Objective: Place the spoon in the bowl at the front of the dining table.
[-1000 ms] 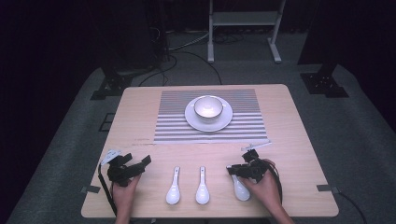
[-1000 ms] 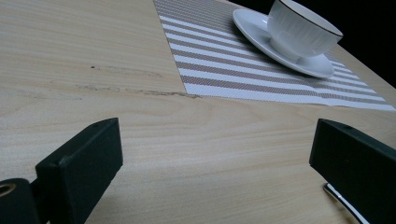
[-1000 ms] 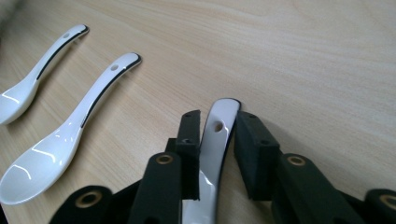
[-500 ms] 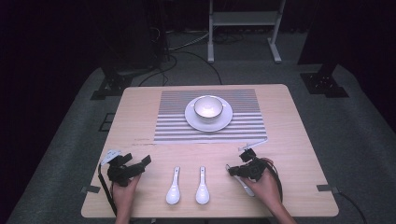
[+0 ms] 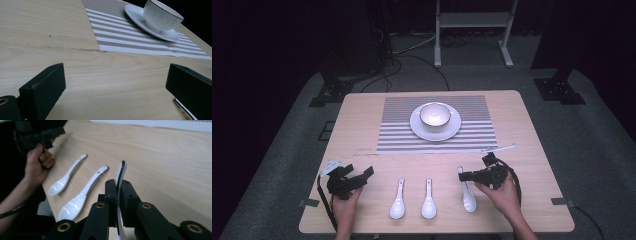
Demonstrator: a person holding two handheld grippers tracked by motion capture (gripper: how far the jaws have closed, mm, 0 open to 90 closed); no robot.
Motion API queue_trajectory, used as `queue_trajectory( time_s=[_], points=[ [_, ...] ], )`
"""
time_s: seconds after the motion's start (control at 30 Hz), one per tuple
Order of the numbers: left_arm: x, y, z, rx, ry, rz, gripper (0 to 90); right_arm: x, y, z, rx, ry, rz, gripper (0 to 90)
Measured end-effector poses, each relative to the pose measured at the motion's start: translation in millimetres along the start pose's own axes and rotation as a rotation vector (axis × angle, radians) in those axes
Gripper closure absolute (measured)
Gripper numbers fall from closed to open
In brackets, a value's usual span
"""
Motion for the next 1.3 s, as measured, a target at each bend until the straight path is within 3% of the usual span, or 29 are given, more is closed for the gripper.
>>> queue_trajectory(
  time_s=[0.17, 0.2, 0.47, 0.97, 1.3],
  points=[
    [0.1, -0.1, 0.0, 0.000, 0.000, 0.000, 1.2, 1.1, 9.0, 6.8, -0.037, -0.020, 0.076, 84.7],
    [0.1, 0.0, 0.0, -0.001, 0.001, 0.000, 1.2, 1.2, 10.3, 9.4, -0.053, -0.037, 0.111, 84.7],
    [0.1, -0.1, 0.0, -0.005, 0.004, -0.001, 1.3, 0.9, 6.9, 18.8, -0.082, -0.073, 0.181, 84.7],
    [0.2, 0.1, -0.1, -0.004, 0.002, -0.003, 1.2, 9.4, 7.2, 40.1, -0.104, -0.077, 0.197, 84.7],
    [0.2, 0.2, -0.2, -0.005, 0.002, -0.004, 1.3, 16.5, 6.9, 58.9, -0.119, -0.072, 0.180, 84.6]
  ],
)
Point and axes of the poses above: each handheld gripper's, and its own axes: y roughly backward along the jaws, z roughly out of its top, x roughly to its left, the point moved 2 cm from there along -y, roughly forward along the jaws, and after that the axes turned 15 degrees about -y, right-handed, at the moved point
